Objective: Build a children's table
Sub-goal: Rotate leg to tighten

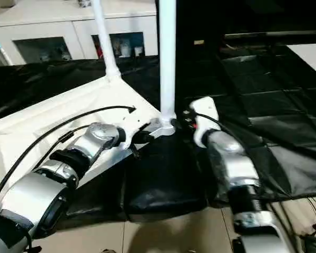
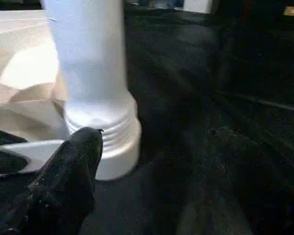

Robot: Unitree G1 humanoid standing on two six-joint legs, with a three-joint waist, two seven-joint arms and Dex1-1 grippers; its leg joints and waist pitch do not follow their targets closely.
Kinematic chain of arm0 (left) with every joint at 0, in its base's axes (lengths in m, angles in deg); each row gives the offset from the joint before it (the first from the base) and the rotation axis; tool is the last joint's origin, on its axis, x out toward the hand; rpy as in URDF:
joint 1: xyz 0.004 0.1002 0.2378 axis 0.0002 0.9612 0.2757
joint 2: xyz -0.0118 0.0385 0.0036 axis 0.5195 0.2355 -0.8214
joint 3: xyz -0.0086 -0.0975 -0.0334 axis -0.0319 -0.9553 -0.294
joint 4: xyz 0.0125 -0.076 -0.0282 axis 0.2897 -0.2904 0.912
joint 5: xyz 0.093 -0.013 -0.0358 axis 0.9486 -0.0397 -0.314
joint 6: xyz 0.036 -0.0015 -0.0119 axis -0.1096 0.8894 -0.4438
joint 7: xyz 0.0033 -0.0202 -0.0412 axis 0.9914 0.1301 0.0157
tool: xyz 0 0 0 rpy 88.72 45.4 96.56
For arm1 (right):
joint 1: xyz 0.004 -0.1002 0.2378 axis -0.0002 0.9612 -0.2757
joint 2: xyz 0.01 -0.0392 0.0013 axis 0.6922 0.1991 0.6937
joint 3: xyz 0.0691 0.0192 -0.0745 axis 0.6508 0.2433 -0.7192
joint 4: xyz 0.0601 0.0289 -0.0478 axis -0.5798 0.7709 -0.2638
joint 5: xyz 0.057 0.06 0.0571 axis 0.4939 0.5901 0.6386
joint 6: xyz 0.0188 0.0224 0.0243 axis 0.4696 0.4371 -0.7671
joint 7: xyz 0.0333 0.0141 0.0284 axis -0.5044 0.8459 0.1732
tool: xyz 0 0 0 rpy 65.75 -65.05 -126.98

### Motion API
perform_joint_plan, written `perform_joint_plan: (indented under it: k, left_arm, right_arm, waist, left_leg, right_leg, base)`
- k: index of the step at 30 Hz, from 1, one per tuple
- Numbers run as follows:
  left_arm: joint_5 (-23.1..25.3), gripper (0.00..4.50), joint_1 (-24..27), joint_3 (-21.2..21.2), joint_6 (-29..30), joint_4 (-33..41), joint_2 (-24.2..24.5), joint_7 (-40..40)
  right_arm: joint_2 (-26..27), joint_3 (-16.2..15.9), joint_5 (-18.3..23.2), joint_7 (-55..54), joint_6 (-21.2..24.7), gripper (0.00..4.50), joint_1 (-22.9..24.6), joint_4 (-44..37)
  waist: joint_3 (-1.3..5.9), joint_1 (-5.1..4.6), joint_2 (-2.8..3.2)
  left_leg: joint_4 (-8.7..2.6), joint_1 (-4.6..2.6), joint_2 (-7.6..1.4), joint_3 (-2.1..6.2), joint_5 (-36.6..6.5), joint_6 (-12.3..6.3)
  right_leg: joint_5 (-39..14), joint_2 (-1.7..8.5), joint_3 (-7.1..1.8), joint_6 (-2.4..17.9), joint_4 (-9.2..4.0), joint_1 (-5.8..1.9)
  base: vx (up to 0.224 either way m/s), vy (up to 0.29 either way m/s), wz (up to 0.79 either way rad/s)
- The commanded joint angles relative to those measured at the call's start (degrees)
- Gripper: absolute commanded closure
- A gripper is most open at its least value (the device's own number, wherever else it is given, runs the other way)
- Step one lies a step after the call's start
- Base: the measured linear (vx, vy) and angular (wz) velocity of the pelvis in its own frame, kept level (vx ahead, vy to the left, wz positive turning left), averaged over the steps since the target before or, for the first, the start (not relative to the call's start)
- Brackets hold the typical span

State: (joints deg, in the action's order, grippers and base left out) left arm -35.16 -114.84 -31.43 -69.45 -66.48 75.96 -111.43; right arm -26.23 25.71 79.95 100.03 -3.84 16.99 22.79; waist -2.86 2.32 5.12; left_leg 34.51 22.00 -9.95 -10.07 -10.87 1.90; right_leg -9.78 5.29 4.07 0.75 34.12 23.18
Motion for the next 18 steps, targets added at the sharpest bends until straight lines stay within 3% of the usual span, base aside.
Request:
perform_joint_plan:
  k: [1,4,5,7,11,14,16,18]
  left_arm:
    - [1.0,4.44,1.0,0.8,0.5,0.1,1.3,0.2]
    - [1.2,4.44,1.2,1.1,0.5,0.4,1.3,0.5]
    - [1.1,4.44,1.4,1.1,0.0,0.7,1.3,0.6]
    - [0.5,4.44,2.2,0.9,-1.9,1.6,1.4,-0.6]
    - [-0.9,4.44,5.2,0.6,-9.9,4.2,1.6,-6.3]
    - [-2.6,4.44,7.4,0.6,-12.5,6.2,1.8,-12.5]
    - [-1.5,4.44,8.9,2.2,-13.1,6.5,2.8,-15.0]
    - [-0.8,4.44,9.6,3.1,-13.7,6.6,3.4,-15.7]
  right_arm:
    - [0.2,-0.3,0.9,0.9,-0.2,0.56,-0.1,-1.8]
    - [-0.4,-0.9,0.8,2.0,-0.2,0.56,0.4,-2.9]
    - [-0.6,-1.2,0.8,2.6,-0.3,0.56,0.7,-3.3]
    - [-0.8,-1.6,1.2,4.2,-0.6,0.56,1.3,-4.3]
    - [-2.2,-3.2,0.6,7.6,-2.6,0.56,3.1,-5.4]
    - [-3.2,-4.2,0.3,9.7,-3.1,0.56,4.2,-5.7]
    - [-4.5,-5.6,-0.2,12.2,-3.5,0.56,5.4,-6.8]
    - [-5.1,-6.2,-0.8,12.6,-3.7,0.56,5.7,-7.1]
  waist:
    - [3.98,0.28,-1.04]
    - [4.04,0.2,-1.1]
    - [4.05,0.29,-0.72]
    - [4.09,0.3,-0.96]
    - [4.21,0.48,-1.04]
    - [4.09,0.83,-1.12]
    - [3.98,1.47,-0.85]
    - [3.96,1.5,-0.62]
  left_leg:
    - [-3.73,-0.53,-2.17,0.89,-9.4,-5.93]
    - [-3.8,-0.57,-2.28,0.97,-9.6,-5.59]
    - [-3.83,-0.62,-2.34,1.03,-9.5,-5.61]
    - [-3.81,-0.39,-2.33,1.07,-9.2,-6.01]
    - [-3.68,-0.25,-2.37,1.02,-8.2,-7.14]
    - [-3.68,-0.35,-2.45,0.8,-8.7,-7.34]
    - [-3.8,-0.72,-2.68,0.69,-10.1,-6.78]
    - [-4.05,-0.56,-2.73,0.89,-10.6,-6.0]
  right_leg:
    - [-11.9,3.37,-1.85,13.2,-4.53,-3.58]
    - [-11.5,3.3,-1.87,13.2,-4.45,-3.52]
    - [-10.9,3.35,-1.9,13.3,-4.36,-3.49]
    - [-9.5,3.35,-1.85,13.5,-4.31,-3.72]
    - [-7.2,3.43,-1.85,14.0,-4.11,-3.73]
    - [-10.4,3.54,-1.94,13.6,-4.31,-3.52]
    - [-13.7,3.44,-2.04,12.7,-4.65,-3.13]
    - [-14.6,3.49,-2.02,12.1,-4.56,-3.19]
  base:
    - [0.0,0.0,0.0]
    - [0.0,0.0,0.0]
    - [0.0,0.0,0.0]
    - [0.0,0.0,0.0]
    - [0.0,0.0,0.0]
    - [0.0,0.0,0.0]
    - [0.0,0.0,0.0]
    - [0.0,0.0,0.0]
